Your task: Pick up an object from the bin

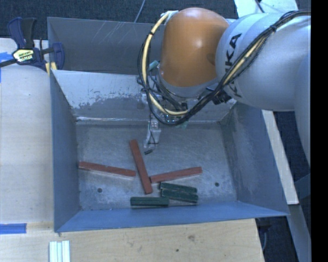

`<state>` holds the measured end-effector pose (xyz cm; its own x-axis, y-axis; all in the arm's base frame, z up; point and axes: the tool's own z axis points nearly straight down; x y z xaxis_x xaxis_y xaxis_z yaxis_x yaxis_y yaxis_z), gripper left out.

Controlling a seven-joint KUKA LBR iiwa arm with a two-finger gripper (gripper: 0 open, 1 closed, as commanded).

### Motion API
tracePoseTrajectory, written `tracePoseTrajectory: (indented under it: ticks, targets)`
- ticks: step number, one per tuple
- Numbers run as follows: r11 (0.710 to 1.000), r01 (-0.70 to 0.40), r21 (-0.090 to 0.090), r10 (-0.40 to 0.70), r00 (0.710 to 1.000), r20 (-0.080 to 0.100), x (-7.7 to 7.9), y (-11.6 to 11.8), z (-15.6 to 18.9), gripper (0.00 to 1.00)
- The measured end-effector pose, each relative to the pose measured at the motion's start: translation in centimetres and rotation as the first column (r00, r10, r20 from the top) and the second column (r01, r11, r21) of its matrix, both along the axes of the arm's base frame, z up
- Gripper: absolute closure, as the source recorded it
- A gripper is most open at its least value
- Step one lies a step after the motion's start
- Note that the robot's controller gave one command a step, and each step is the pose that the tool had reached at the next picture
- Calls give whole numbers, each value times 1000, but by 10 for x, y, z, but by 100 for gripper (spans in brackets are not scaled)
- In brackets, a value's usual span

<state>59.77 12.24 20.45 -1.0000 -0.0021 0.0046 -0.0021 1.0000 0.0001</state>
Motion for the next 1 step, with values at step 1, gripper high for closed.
tracePoseTrajectory:
  ticks: [1]
  targets:
    - [1000, 3, 1, -3, 1000, 8, 2, -1, 5, 0]
